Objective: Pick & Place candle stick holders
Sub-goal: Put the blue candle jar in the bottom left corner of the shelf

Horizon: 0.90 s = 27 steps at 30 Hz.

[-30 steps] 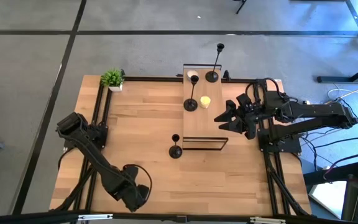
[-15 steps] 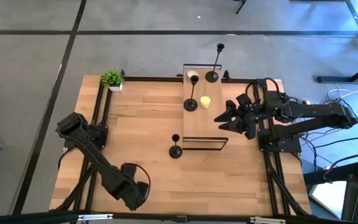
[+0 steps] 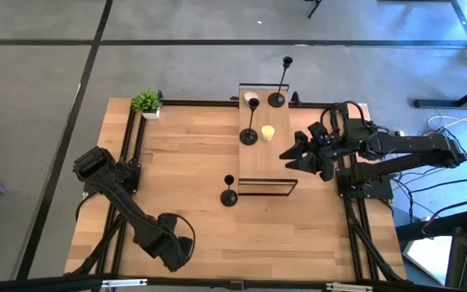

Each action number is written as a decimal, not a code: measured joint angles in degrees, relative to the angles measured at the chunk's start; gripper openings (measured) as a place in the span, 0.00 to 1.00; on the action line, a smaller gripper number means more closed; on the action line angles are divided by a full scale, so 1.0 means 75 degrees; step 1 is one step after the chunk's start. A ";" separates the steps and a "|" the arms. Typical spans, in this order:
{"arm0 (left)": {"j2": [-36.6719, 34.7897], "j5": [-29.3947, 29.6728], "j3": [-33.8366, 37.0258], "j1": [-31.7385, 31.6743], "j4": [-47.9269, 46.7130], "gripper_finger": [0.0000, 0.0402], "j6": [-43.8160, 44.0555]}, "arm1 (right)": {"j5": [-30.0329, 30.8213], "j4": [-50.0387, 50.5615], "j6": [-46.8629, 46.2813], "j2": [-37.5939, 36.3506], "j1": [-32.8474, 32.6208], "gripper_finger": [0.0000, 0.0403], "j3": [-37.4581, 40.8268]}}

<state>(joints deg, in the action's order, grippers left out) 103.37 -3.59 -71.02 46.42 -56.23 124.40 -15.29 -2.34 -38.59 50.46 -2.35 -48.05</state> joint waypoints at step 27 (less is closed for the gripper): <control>0.0000 -0.0149 0.0550 0.0020 0.0496 0.83 -0.0145 | 0.0006 -0.0004 -0.0003 0.0000 0.0003 0.56 0.0000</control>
<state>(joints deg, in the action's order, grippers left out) 103.37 -4.71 -66.89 46.57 -52.51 123.31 -15.25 -2.37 -38.61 50.46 -2.33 -48.05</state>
